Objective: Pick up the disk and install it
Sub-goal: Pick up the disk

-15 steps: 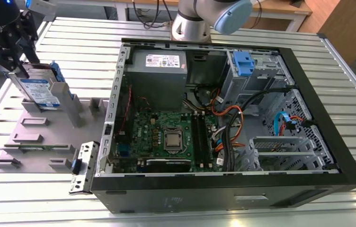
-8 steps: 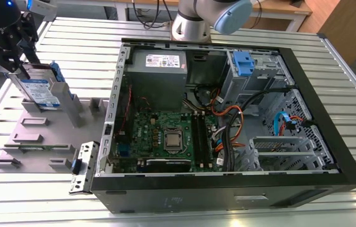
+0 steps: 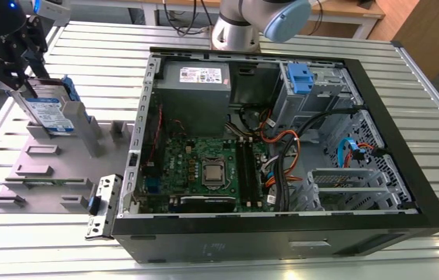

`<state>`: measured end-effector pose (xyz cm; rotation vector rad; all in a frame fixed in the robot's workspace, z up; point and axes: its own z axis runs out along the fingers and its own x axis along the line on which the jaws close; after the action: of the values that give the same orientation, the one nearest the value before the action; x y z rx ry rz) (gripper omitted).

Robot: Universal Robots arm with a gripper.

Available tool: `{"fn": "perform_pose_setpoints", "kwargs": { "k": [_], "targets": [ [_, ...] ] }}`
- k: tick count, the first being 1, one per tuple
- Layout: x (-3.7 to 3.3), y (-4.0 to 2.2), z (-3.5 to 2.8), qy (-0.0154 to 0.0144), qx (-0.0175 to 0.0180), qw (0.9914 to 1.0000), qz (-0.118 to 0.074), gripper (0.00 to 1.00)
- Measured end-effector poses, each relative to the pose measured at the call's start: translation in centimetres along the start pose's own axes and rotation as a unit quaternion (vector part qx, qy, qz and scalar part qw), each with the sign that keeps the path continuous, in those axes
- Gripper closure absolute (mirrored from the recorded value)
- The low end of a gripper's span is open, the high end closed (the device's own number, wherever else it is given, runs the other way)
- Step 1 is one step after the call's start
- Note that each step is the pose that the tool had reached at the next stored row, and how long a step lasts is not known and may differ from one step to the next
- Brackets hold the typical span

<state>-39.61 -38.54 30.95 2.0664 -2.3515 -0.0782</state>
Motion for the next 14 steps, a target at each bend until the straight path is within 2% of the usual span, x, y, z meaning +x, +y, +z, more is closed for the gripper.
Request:
{"fn": "perform_pose_setpoints", "kwargs": {
  "k": [5,10,14],
  "targets": [
    [0.00,-0.01,0.07,-0.0002,0.0003,1.00000,0.000,0.47],
    [0.01,-0.03,0.61,-0.0001,0.0002,1.00000,0.000,0.47],
    [0.02,-0.04,0.74,-0.0001,0.0002,1.00000,0.000,0.47]
  ]
}}
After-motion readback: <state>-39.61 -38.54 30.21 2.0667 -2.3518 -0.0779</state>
